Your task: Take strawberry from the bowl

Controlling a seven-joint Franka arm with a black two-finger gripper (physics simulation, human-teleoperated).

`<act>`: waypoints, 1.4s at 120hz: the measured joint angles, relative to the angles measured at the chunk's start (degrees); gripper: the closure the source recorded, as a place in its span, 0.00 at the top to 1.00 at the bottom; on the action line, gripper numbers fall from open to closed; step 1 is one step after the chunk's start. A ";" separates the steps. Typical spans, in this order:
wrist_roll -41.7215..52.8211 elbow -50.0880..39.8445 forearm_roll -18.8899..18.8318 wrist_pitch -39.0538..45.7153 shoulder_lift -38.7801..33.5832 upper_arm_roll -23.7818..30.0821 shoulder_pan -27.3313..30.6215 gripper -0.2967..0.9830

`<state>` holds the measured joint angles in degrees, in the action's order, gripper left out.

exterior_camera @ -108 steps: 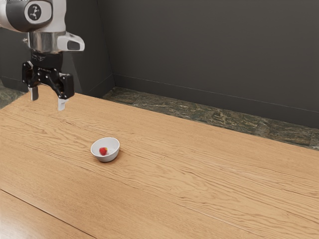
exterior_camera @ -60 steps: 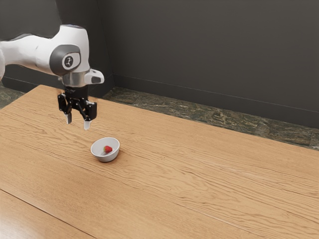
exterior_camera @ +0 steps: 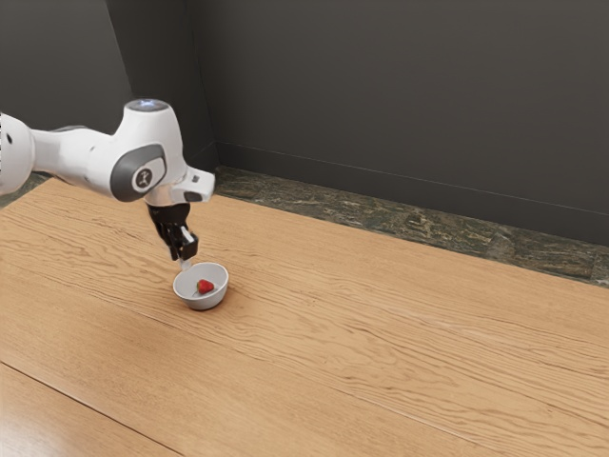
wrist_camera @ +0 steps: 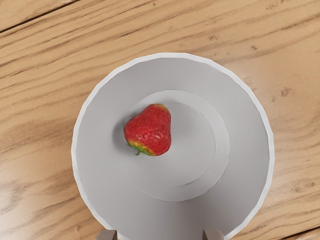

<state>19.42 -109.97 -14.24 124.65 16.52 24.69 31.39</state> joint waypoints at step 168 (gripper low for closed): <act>17.56 0.75 -3.41 10.38 10.42 -0.12 1.28 0.44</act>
<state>36.98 -109.22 -17.64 135.03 26.94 24.56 32.67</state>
